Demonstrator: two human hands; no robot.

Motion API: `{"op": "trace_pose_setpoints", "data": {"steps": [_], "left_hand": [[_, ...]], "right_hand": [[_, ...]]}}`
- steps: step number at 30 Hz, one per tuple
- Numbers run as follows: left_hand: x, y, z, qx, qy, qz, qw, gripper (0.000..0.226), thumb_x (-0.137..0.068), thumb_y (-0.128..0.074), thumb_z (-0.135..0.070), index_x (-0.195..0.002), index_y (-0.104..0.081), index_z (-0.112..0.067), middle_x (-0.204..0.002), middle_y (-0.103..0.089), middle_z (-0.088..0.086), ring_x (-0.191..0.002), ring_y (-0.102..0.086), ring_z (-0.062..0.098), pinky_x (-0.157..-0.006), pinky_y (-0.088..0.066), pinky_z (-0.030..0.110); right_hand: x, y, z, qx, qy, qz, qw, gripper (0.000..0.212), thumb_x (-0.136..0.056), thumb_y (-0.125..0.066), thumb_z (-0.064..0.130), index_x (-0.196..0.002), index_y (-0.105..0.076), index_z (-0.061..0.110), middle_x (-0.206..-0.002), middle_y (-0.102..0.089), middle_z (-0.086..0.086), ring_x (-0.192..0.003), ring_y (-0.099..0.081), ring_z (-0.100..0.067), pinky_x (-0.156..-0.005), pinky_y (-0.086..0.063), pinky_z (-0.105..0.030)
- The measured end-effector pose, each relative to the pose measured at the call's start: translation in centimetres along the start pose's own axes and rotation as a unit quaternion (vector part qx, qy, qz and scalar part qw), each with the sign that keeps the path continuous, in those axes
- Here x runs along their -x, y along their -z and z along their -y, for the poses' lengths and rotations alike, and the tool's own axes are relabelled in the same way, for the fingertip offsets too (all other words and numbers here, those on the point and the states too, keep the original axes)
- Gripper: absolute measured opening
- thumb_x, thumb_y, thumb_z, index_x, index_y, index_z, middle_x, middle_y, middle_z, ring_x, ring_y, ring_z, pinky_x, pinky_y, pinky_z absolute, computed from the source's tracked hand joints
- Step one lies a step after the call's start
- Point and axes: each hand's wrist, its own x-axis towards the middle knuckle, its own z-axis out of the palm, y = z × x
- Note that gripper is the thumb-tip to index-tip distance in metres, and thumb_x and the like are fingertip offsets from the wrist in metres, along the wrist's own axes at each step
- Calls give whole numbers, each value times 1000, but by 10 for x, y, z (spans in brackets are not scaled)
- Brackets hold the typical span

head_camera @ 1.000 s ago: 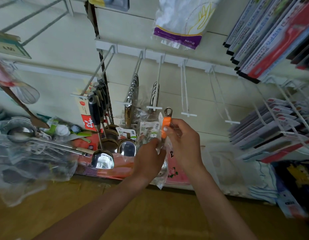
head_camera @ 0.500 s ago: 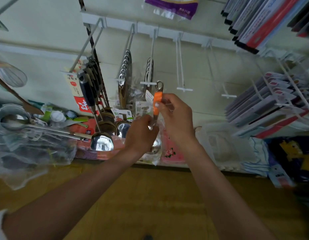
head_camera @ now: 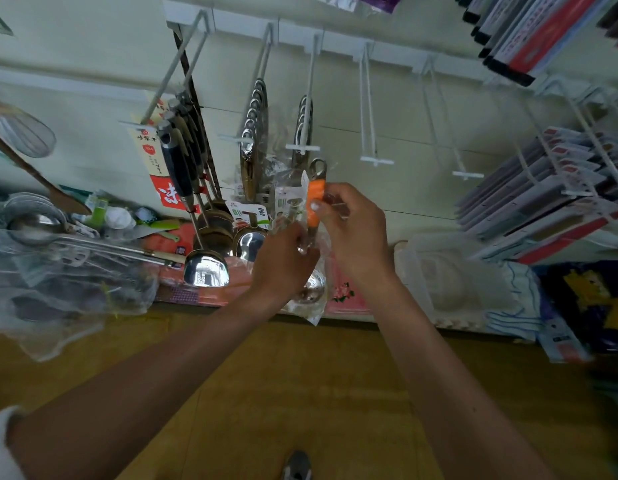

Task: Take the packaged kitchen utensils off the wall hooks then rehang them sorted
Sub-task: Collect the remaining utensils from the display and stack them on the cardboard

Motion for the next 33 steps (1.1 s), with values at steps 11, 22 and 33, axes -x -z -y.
{"op": "trace_pose_setpoints", "data": {"steps": [11,22,33], "left_hand": [[51,96,99,7,90,-78,993,17,-86,-69,-23,-74,-58,-22,-72,-63,-6,-67,-58,9,-56,-37,25],[181,338,220,-22,233,-277,932,14,-85,-68,-23,-83,-61,-11,-76,-67,4,-72,-61,20,-63,-42,33],[347,532,343,-3,310,-379,872,12,-84,-69,-25,-80,-62,-16,-69,-64,-2,-64,-61,20,-55,-42,31]], "right_hand": [[26,-127,42,24,107,164,980,18,-95,-65,18,-112,-69,14,-105,-71,0,-97,-65,-14,-85,-51,-31],[117,-359,224,-33,254,328,909,21,-93,-66,23,-113,-69,17,-102,-72,5,-93,-67,-12,-85,-54,-41],[264,-564,373,-67,311,447,836,21,-94,-65,21,-113,-69,13,-104,-74,0,-96,-68,-13,-88,-54,-39]]}}
